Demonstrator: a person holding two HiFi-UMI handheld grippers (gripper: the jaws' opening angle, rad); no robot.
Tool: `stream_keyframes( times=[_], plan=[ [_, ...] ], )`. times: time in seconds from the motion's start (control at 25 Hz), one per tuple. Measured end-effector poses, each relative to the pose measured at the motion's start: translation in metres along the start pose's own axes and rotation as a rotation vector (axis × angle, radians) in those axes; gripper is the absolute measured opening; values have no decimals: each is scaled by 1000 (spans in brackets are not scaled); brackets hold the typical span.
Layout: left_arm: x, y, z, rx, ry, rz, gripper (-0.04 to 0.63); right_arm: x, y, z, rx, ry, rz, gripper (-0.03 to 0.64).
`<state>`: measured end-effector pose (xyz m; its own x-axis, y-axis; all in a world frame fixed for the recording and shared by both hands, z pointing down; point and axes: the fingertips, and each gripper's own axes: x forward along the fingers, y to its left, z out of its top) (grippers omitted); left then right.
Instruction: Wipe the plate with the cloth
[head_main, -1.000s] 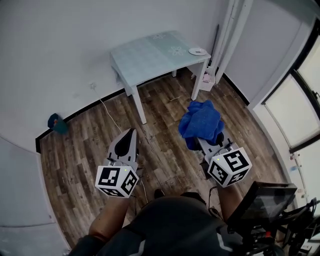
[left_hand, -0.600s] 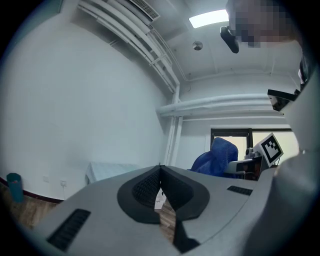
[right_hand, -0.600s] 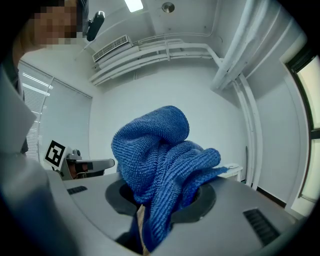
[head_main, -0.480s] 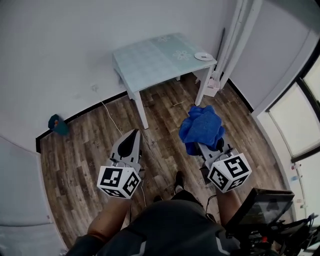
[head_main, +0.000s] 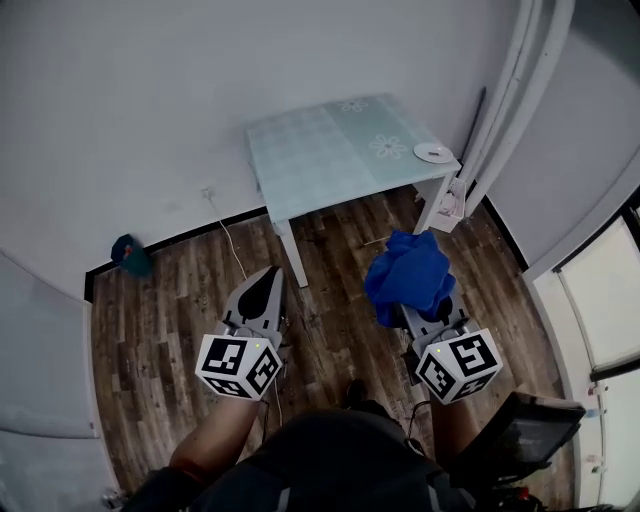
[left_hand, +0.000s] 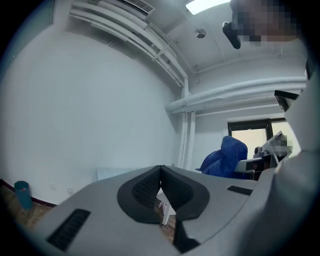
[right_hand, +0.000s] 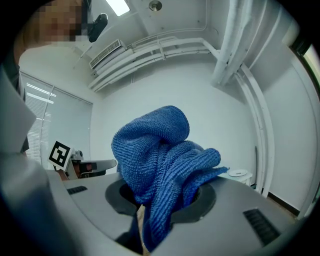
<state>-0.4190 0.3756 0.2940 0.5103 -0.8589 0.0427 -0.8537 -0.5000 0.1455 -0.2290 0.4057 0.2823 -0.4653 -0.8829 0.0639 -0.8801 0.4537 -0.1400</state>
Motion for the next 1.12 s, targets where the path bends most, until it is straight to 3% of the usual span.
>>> stream_keyframes(
  times=[0.2,0.48,0.64,1.12],
  plan=[
    [53,-11,1,-15,14,-8,11,22,-46,12,0,-11,14,129],
    [125,-43,-2,-9,40,-84,11,37,-110,23,9,-26,-28,129],
    [172,-54,8,3,29,-158,11,52,-146,22,32,-28,-91,129],
    [313,-31,8,-48,51,-330,11,119,-230,38,1,-28,-270,129]
  ],
)
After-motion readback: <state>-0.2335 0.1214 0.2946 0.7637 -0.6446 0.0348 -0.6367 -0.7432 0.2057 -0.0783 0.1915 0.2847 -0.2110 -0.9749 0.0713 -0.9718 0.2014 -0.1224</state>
